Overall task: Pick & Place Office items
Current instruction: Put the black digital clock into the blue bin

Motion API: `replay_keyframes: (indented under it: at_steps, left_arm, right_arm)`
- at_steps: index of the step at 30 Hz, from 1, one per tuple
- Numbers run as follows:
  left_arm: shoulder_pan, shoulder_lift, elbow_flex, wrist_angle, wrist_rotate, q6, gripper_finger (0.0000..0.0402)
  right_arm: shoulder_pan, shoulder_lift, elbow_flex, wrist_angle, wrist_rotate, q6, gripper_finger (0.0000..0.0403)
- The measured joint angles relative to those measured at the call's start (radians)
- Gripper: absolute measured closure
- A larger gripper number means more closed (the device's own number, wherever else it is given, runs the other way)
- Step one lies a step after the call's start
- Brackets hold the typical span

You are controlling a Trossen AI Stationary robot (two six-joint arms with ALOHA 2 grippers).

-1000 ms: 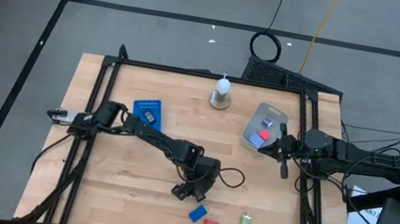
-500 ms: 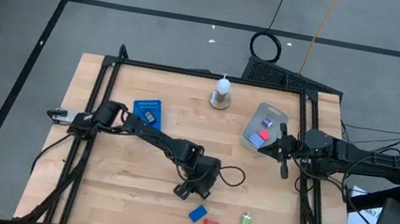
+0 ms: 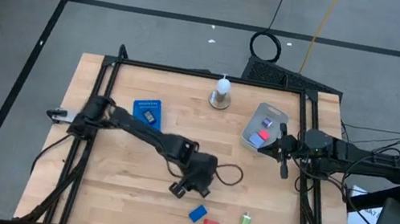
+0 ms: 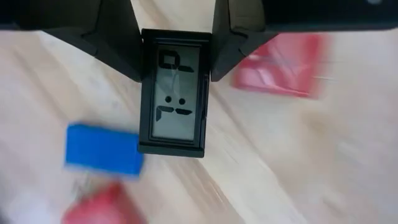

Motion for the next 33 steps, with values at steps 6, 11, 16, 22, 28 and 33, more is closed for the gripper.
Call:
replay_keyframes:
  at_steps: [6,11,16,22,28,33]
  left_arm:
    - [0.006,-0.209,-0.060,-0.037,-0.059,-0.011,0.0253]
    - [0.032,-0.454,-0.233,-0.005,-0.066,-0.054,0.0253]
    - [0.054,-0.749,-0.549,0.231,-0.150,-0.105,0.0253]
    - [0.071,-1.097,-0.949,0.570,-0.316,-0.149,0.0253]
    - [0.113,-1.394,-1.175,0.705,-0.384,-0.161,0.0253]
    - [0.184,-1.561,-1.300,0.769,-0.350,-0.206,0.0253]
  right_arm:
    - [0.000,0.000,0.000,-0.001,0.000,0.001,0.0403]
    - [0.000,0.000,0.000,-0.001,0.000,0.002,0.0403]
    - [0.000,0.000,0.000,0.019,0.000,0.002,0.0403]
    - [0.000,0.000,0.000,0.090,-0.001,0.020,0.0403]
    - [0.000,0.000,0.000,0.133,-0.018,0.002,0.0403]
    - [0.000,0.000,-0.019,0.176,-0.028,-0.011,0.0403]
